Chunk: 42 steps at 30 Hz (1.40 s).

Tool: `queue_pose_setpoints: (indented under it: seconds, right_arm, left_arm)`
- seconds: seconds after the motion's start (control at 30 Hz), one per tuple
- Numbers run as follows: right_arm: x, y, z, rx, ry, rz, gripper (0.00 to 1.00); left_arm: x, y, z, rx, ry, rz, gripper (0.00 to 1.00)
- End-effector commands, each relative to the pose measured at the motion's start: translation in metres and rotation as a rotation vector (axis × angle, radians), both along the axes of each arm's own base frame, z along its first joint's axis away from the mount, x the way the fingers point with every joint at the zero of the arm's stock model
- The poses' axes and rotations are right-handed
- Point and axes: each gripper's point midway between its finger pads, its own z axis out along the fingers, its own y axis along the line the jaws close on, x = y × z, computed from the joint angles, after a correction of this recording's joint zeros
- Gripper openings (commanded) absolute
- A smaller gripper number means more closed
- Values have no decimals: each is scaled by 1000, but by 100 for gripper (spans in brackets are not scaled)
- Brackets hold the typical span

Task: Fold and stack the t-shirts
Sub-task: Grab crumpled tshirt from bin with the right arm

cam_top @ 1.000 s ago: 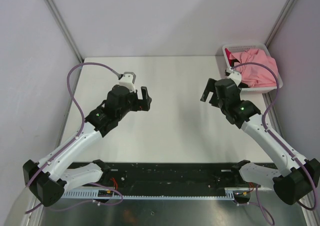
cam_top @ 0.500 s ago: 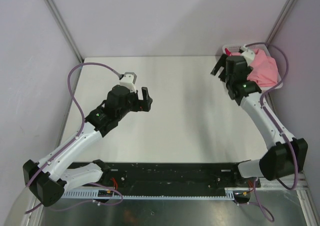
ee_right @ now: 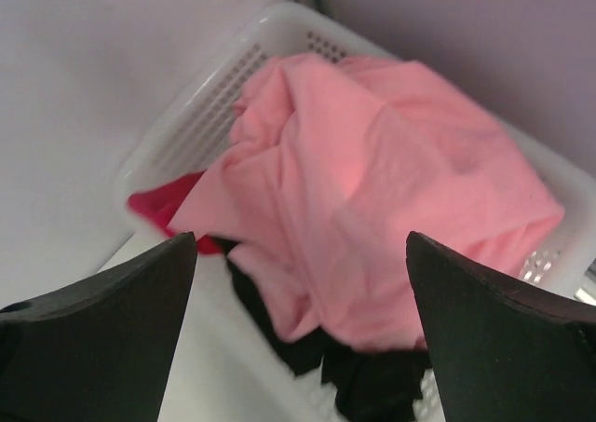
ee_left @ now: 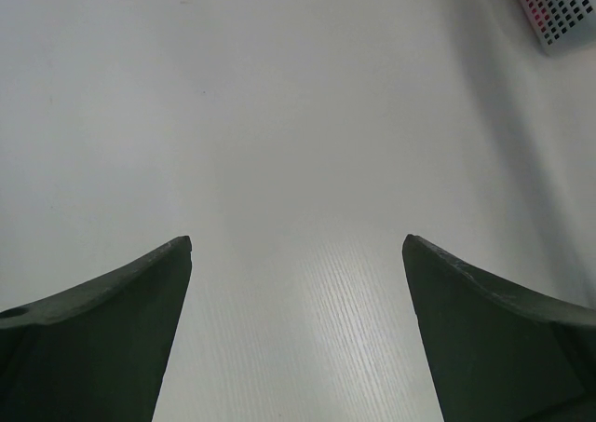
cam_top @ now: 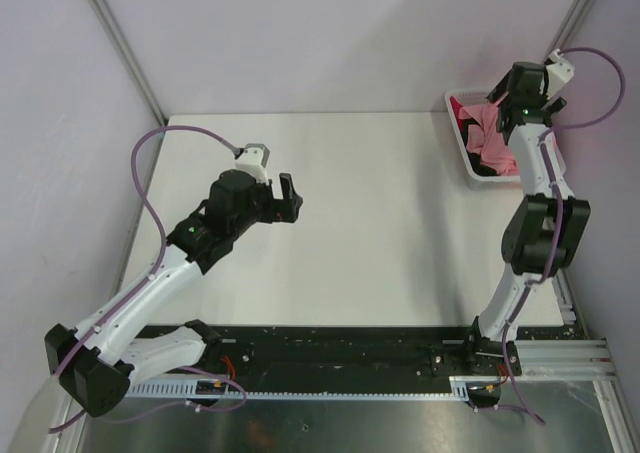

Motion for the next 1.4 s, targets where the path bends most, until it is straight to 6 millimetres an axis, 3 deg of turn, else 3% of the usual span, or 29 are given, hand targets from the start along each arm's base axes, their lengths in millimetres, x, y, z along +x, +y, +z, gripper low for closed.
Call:
queue_pose_setpoints:
  seconds: [0.0,0.13,0.27,0.43,0.53,0.6,0.73,0.8,0.97,1.07,1.37]
  right_arm:
    - [13,-37,-28,-21,108,-107,99]
    - [20,-61,-66,14,202,-150,99]
    - [23,-73,-89,47,262,-162,99]
    - [22,-77,-106,64,293,-159,97]
    - [22,-76,-112,70,304,-148,90]
    - [24,-75,-113,71,306,-139,74]
    - [26,-73,-103,73,284,-123,24]
    - [27,-72,-94,76,268,-113,6]
    - [29,-67,-58,74,215,-100,0]
    - [26,-63,-18,59,146,-97,0]
    - [-2,-37,129,-108,-109,-112,0]
  left_arm:
    - [0,2,18,-9,-34,-19,100]
    - [2,6,18,-13,-29,-10,100]
    - [2,6,15,-14,-19,-12,99]
    - [3,6,14,-20,-11,-15,99]
    - [4,7,14,-23,-8,-11,99]
    - [4,8,14,-24,-9,-7,99]
    - [6,11,14,-23,-9,4,99]
    - [6,12,14,-23,-8,10,99]
    - [9,15,13,-22,-3,22,99]
    - [10,16,12,-25,1,26,100]
    - [13,19,9,-21,7,42,100]
